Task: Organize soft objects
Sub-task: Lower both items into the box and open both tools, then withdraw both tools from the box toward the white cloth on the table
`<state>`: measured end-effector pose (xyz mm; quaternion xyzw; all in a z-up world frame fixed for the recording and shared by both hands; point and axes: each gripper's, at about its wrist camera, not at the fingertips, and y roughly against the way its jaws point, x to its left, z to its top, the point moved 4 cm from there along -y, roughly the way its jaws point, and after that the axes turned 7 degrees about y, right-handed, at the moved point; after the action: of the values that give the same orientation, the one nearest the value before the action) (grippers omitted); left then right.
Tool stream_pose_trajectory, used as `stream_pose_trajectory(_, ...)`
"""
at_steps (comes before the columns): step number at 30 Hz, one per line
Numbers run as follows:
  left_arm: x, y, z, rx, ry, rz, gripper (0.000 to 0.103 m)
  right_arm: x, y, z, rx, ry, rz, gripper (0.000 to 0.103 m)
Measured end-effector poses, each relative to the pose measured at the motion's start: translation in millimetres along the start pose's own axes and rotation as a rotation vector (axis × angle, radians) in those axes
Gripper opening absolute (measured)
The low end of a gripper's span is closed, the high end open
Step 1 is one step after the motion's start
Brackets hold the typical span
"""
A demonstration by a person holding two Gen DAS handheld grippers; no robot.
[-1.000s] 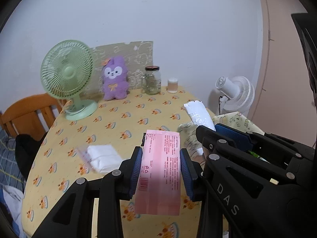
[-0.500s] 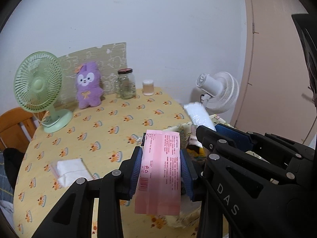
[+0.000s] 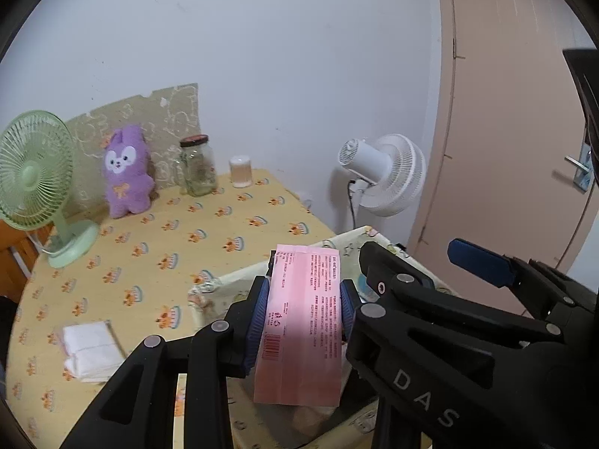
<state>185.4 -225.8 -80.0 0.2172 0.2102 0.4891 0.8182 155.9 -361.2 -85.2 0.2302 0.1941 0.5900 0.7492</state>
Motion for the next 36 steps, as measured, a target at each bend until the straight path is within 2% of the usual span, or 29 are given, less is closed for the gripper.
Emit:
stream_pose_trajectory(3, -2, -5, -1, 0.002, 0.007, -0.019, 0.04, -6, -3, -1, 0.007, -0.005, -0.03, 0.076)
stream_pose_trajectory(5, -1, -9, -2, 0.01, 0.014, -0.01, 0.045, -7, -4, -1, 0.009, 0.001, -0.046, 0.076)
stream_pose_trajectory(8, 2, -11, -3, 0.029, 0.014, 0.03, 0.066, -8, -8, -3, 0.026, 0.003, -0.061, 0.076)
stream_pose_trajectory(10, 4, -11, -4, 0.043, 0.011, 0.032, 0.068, -6, -10, -4, 0.038, 0.002, -0.042, 0.08)
stream_pose_trajectory(13, 7, -5, -4, 0.038, 0.006, 0.031, 0.077, 4, -9, -4, 0.048, 0.018, -0.01, 0.087)
stream_pose_trajectory(15, 10, -1, -3, 0.027, 0.007, 0.038, 0.078, 9, -6, -4, 0.043, 0.028, -0.006, 0.087)
stream_pose_trajectory(21, 22, 20, -1, -0.001, 0.0, 0.058, 0.089, 25, 7, 1, 0.018, 0.044, 0.017, 0.091)
stream_pose_trajectory(27, 37, 43, -2, -0.028, 0.001, 0.108, 0.092, 45, 24, 2, -0.009, 0.06, 0.041, 0.095)
stream_pose_trajectory(32, 51, 61, -3, -0.066, 0.017, 0.133, 0.094, 63, 40, 1, -0.036, 0.075, 0.056, 0.103)
stream_pose_trajectory(36, 64, 77, -6, -0.081, 0.037, 0.152, 0.095, 78, 50, 3, -0.053, 0.094, 0.063, 0.103)
